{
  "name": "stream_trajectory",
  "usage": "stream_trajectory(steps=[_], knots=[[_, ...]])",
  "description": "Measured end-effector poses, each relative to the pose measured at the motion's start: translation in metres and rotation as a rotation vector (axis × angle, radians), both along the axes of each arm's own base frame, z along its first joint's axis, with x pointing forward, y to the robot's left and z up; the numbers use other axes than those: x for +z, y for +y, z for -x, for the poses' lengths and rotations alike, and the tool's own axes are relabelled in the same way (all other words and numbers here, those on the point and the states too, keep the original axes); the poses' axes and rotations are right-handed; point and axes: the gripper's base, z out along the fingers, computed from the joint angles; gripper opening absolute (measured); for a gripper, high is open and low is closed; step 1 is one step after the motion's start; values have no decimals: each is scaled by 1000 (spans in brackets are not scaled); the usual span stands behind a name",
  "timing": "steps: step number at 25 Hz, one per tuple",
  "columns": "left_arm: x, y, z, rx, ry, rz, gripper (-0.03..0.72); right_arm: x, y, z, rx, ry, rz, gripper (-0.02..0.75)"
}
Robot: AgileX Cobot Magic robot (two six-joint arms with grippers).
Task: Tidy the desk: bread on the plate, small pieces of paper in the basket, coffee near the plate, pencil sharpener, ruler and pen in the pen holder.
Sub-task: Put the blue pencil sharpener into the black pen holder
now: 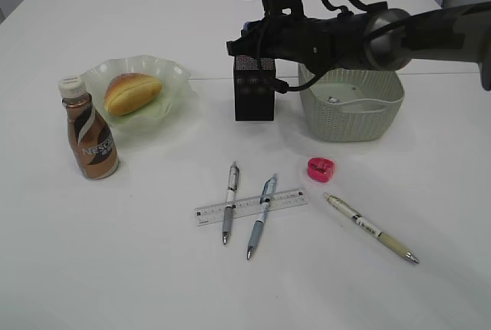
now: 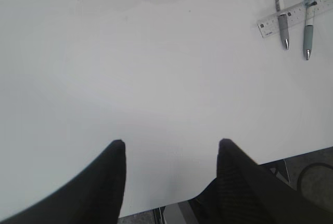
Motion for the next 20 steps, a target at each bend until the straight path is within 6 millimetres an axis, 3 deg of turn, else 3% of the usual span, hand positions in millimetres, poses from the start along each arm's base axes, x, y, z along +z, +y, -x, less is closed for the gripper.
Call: stream_trajectory(steps=[8,15,18,20], knots=[[0,0,0,0,0,0,402,-1,0,0,1,1,4,330],[0,0,0,0,0,0,396,-12,-1,2,-4,86,22,349],[0,0,0,0,0,0,396,-4,-2,7,-10,146,24,351],[0,0,0,0,0,0,394,15,-3,11,-11,147,14,351]])
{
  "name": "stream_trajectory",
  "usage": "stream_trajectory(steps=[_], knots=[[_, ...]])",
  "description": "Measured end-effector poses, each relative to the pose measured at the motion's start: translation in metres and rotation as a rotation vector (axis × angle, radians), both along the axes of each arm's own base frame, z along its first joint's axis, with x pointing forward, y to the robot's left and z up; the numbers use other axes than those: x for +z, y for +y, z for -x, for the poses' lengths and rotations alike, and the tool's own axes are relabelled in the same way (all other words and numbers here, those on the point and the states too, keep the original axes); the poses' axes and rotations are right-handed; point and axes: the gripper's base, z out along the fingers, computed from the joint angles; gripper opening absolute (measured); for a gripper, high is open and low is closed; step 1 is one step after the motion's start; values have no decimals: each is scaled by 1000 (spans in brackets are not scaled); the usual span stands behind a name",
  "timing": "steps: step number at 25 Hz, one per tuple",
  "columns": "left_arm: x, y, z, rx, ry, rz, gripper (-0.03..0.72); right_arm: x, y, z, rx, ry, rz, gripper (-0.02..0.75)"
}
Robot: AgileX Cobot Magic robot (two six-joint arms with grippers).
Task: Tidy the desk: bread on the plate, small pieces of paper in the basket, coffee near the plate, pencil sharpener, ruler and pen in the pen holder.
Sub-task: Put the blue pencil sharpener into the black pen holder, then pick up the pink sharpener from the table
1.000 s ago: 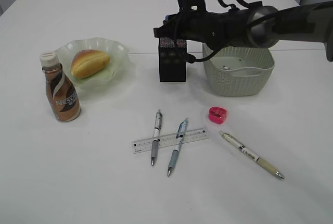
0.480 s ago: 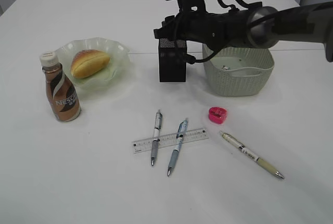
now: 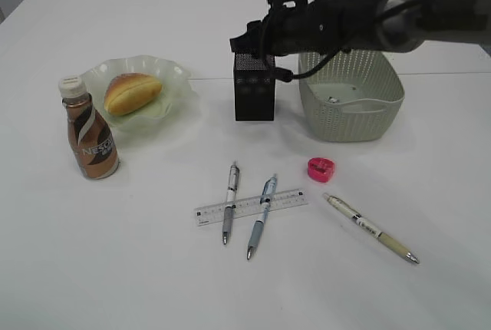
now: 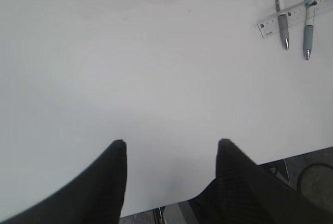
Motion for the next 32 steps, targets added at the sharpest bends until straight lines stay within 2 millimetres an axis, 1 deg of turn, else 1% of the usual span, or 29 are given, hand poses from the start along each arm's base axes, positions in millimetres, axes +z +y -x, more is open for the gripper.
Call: stream_trajectory(steps=[1,4,6,8,10,11,13,16,18,20,23,27,30,32], knots=[[0,0,0,0,0,-2,393,10,-1,2,0,-2,-3,351],[0,1,0,1,-2,-9,390,48,-5,16,4,32,1,351],[0,1,0,2,-2,-11,390,66,-10,29,7,116,22,351],[0,1,0,2,-2,-11,390,77,-14,44,-4,226,34,351],[0,1,0,2,-2,-11,389,82,-19,57,-35,358,38,351],[0,1,0,2,-2,-11,389,82,-21,63,-53,412,43,353],[0,1,0,2,-2,-11,389,77,-25,72,-105,546,47,369],[0,1,0,2,-2,-11,389,71,-29,84,-174,703,59,438],[0,1,0,2,-2,-11,389,68,-32,89,-208,770,72,469],[0,1,0,2,-2,-11,389,67,-34,93,-241,820,87,480],[0,1,0,2,-2,-11,389,65,-36,96,-265,858,96,489],[0,1,0,2,-2,-11,389,63,-37,95,-268,860,112,490],[0,1,0,2,-2,-11,389,57,-40,92,-202,833,220,490],[0,1,0,2,-2,-10,389,48,-39,89,-133,832,289,490]])
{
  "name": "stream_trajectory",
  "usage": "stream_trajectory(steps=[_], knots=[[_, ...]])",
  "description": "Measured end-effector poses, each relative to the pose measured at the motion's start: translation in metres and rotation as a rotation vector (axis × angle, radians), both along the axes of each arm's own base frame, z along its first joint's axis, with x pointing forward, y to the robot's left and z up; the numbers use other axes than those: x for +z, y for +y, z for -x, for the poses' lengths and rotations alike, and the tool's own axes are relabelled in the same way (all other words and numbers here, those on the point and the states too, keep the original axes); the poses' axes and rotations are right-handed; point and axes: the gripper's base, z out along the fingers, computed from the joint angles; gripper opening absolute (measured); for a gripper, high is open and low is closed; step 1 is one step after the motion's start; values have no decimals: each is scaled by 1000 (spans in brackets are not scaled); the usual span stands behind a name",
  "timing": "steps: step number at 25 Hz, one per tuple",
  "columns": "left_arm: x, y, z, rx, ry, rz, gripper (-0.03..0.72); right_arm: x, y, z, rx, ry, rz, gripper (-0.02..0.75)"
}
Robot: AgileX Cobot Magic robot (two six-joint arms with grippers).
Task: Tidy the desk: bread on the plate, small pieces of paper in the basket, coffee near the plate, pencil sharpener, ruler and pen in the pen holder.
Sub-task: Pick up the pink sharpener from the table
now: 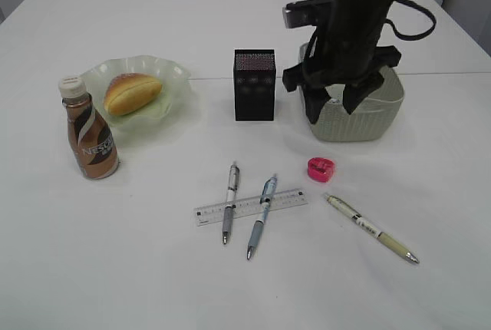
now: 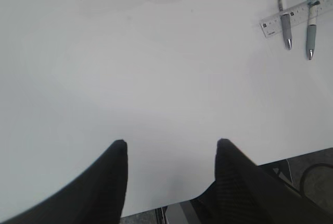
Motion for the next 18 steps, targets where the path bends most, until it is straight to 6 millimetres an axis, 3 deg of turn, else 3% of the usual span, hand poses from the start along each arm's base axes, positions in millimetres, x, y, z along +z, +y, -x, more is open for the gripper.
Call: stream_trajectory(steps=[8,18], knots=[[0,0,0,0,0,2,389,-37,0,-9,244,72,93,489],[0,0,0,0,0,2,386,-62,-1,-15,407,120,168,489]])
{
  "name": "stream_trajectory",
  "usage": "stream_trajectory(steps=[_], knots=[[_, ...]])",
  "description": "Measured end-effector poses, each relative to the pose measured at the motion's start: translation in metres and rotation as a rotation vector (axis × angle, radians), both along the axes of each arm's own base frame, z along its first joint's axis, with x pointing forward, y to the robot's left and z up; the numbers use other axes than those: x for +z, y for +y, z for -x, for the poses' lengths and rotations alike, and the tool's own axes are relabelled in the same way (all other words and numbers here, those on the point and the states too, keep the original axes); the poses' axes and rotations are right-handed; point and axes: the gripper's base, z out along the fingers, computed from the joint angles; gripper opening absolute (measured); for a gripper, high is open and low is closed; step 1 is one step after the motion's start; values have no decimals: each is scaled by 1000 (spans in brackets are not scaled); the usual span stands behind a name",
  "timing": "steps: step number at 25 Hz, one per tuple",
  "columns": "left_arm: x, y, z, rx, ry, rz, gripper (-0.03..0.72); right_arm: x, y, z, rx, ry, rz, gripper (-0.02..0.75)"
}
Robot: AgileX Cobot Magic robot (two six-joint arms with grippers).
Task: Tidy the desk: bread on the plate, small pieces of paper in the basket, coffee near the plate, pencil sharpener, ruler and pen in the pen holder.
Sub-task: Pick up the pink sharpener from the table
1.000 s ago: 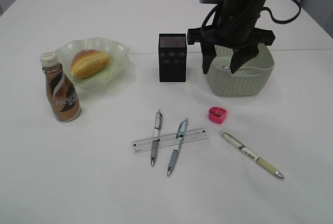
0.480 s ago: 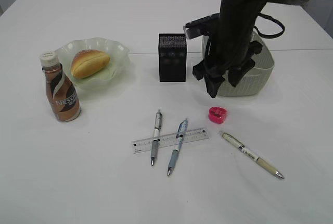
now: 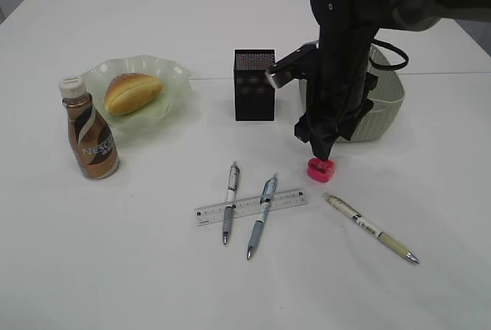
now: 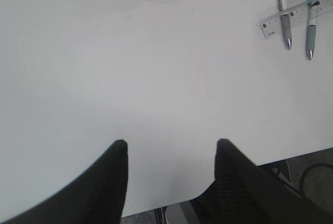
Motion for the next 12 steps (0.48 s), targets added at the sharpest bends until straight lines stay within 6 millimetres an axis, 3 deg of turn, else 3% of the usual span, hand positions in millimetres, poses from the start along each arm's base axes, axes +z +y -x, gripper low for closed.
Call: stream_trajectory(steps=[7,12], knots=[[0,0,0,0,0,0,386,-2,3,1,47,20,-27,489],[0,0,0,0,0,0,386,-19,5,-1,74,59,-23,489]])
